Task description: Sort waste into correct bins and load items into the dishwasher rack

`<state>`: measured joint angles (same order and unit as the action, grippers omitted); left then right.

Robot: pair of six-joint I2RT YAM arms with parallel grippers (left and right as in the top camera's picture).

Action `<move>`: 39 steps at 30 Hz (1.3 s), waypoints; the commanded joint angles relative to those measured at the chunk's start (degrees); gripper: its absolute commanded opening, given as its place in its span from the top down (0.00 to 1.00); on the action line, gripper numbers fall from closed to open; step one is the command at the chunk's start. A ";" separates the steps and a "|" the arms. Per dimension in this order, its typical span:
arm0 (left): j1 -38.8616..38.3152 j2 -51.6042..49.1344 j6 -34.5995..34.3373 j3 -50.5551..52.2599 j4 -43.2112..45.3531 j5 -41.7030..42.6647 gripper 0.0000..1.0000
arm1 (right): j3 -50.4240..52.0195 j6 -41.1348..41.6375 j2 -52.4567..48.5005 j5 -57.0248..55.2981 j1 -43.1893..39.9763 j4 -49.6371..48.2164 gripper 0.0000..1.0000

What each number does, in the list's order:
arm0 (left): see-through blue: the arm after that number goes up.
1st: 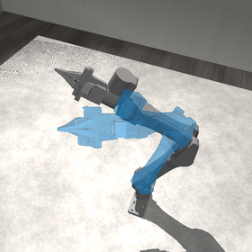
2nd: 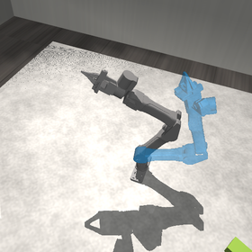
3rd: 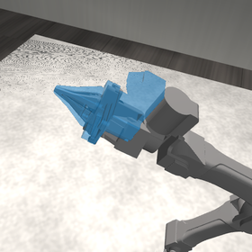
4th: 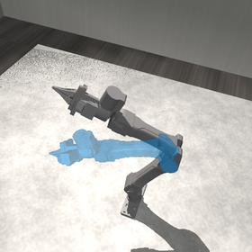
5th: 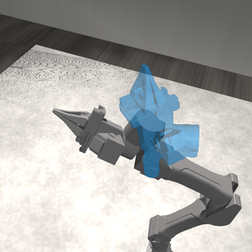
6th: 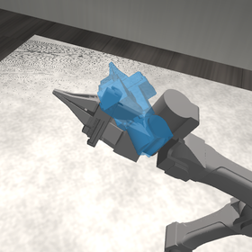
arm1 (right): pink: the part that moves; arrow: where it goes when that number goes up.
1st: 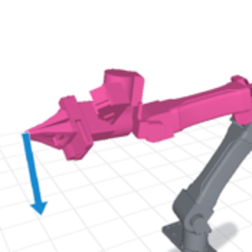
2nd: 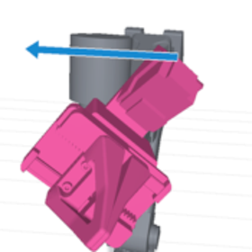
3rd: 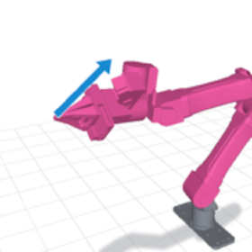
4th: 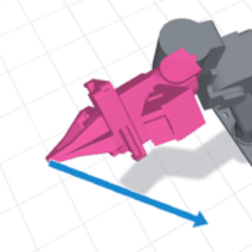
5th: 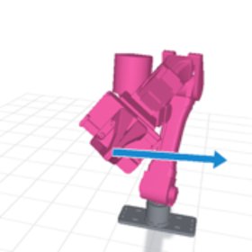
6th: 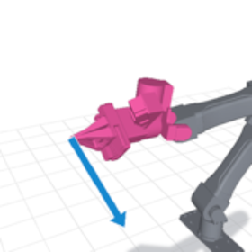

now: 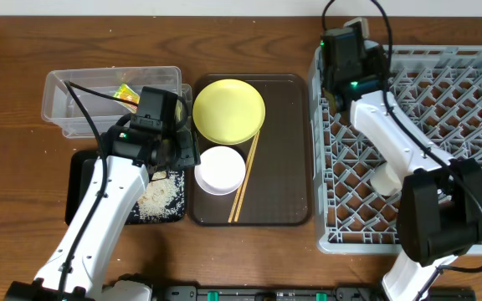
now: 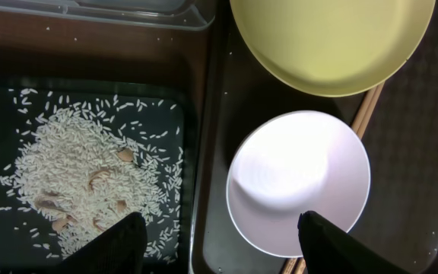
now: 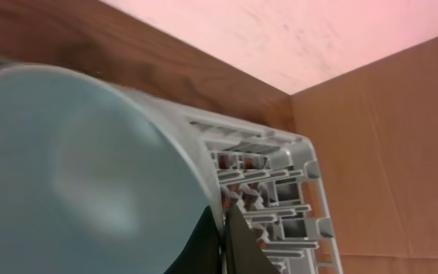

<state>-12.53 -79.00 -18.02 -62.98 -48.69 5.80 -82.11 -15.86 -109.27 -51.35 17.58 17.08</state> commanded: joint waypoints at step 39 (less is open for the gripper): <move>0.02 0.57 -0.24 -0.37 -0.17 -0.74 0.33 | -0.33 16.81 14.12 35.30 4.33 25.83 0.40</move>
<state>-12.53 -79.00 -18.02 -62.98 -48.66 5.78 -82.46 -0.14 -95.11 -21.37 22.04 42.81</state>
